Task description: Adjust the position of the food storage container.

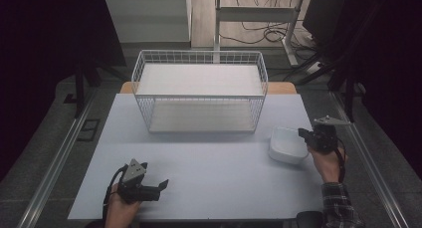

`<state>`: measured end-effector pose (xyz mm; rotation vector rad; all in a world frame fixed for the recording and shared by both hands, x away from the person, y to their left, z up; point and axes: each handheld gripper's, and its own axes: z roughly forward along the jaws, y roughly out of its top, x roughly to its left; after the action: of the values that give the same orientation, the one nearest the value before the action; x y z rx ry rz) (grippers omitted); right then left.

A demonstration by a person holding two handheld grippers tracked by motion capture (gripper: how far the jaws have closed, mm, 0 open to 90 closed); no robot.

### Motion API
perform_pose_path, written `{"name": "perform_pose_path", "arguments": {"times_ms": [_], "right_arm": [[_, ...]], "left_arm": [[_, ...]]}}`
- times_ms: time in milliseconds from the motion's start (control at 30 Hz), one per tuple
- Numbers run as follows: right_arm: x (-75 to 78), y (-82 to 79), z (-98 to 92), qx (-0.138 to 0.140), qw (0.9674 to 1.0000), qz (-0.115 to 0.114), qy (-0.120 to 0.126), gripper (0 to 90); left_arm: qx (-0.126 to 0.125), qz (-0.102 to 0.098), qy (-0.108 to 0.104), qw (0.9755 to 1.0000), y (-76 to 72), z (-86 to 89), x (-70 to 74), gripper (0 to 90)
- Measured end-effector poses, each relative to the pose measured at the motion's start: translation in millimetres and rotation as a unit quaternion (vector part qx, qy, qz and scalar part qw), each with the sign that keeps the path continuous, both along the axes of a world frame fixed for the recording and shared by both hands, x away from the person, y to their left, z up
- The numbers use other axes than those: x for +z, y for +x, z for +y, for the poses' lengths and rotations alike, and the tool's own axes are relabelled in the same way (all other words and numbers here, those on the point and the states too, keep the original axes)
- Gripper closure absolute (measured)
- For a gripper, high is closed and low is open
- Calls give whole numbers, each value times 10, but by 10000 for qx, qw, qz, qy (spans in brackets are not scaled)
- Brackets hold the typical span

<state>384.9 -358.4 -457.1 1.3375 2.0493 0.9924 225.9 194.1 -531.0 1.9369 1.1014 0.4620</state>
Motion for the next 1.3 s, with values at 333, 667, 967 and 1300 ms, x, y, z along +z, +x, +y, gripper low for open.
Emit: {"name": "perform_pose_path", "arguments": {"times_ms": [333, 667, 967, 1300], "right_arm": [[-16, -52, -215, -484, 9988, -101, -47, 893], [-122, -21, -286, -625, 9980, 86, -26, 893], [-167, -14, -254, -527, 9983, 145, 184, 894], [-188, -45, -18, -91, 9995, 230, 179, 886]], "left_arm": [[8, -5, -16, 10000, 0, 2, 3, 38], [-17, 29, -5, 10000, 3, -6, -4, 38], [-21, 37, 20, 10000, 4, -11, -6, 39], [-14, 39, 12, 10000, 3, -9, -5, 40]]}}
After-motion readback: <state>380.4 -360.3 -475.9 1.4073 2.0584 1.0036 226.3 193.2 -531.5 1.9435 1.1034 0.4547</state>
